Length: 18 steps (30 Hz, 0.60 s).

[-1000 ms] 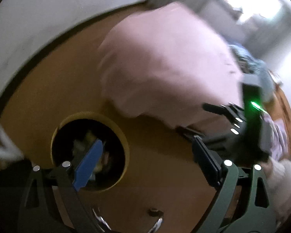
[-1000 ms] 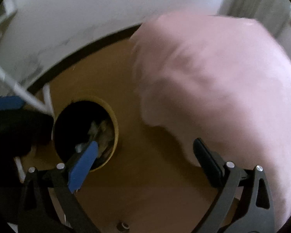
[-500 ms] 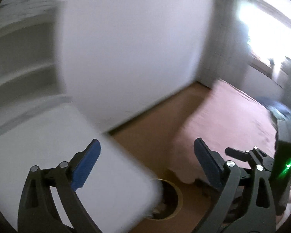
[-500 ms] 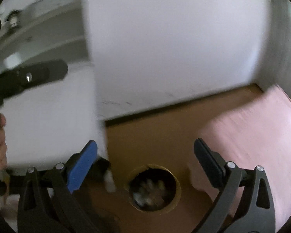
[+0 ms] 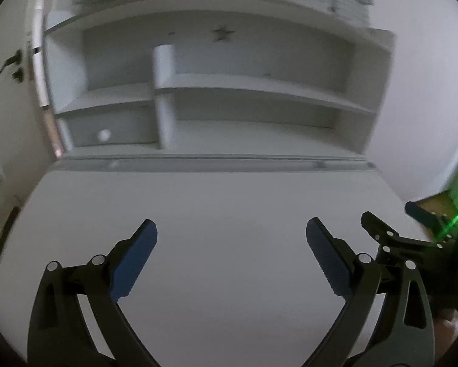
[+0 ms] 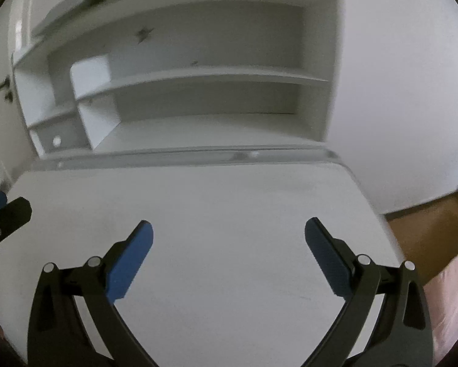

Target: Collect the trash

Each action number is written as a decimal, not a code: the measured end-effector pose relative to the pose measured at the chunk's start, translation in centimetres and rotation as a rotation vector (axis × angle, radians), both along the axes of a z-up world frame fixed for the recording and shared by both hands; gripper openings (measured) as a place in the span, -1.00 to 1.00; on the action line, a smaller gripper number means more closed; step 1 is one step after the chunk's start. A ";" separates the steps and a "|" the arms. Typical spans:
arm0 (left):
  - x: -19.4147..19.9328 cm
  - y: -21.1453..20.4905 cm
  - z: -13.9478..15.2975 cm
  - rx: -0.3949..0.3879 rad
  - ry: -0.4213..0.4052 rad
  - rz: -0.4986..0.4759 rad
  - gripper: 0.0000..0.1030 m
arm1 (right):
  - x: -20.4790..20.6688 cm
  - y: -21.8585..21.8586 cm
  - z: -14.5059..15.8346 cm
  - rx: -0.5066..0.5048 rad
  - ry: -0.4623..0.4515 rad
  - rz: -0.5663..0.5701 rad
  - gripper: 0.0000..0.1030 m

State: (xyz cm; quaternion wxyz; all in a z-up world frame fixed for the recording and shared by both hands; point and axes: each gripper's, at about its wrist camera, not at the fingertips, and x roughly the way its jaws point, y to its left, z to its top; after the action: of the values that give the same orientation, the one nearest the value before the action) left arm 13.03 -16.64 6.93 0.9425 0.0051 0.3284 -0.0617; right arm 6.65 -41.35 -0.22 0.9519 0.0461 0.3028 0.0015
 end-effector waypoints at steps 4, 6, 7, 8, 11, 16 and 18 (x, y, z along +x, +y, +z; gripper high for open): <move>2.4 2.4 -0.9 0.006 0.029 0.048 0.85 | 2.0 3.1 -0.5 0.019 0.009 0.054 0.86; 3.1 3.6 -1.4 0.000 0.043 0.067 0.85 | 2.9 4.0 -1.1 0.013 0.027 0.057 0.86; 3.1 3.7 -1.6 -0.001 0.043 0.072 0.85 | 3.0 4.1 -1.2 0.010 0.032 0.055 0.86; 2.9 3.7 -1.8 0.000 0.045 0.076 0.85 | 3.6 4.4 -1.4 0.014 0.050 0.059 0.86; 3.6 4.1 -2.6 0.015 0.059 0.077 0.85 | 4.4 4.6 -1.4 0.026 0.049 0.048 0.86; 4.3 3.8 -3.6 0.046 0.062 0.081 0.85 | 5.0 4.1 -2.2 0.043 0.107 0.004 0.86; 3.9 3.1 -3.5 0.059 0.038 0.065 0.85 | 5.4 3.7 -2.5 0.067 0.139 -0.009 0.86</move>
State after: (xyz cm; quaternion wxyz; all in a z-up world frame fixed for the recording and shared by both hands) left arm 16.89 -13.55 3.42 0.9370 0.0210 0.3479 -0.0214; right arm 12.00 -37.69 -2.76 0.9264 0.0794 0.3679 0.0042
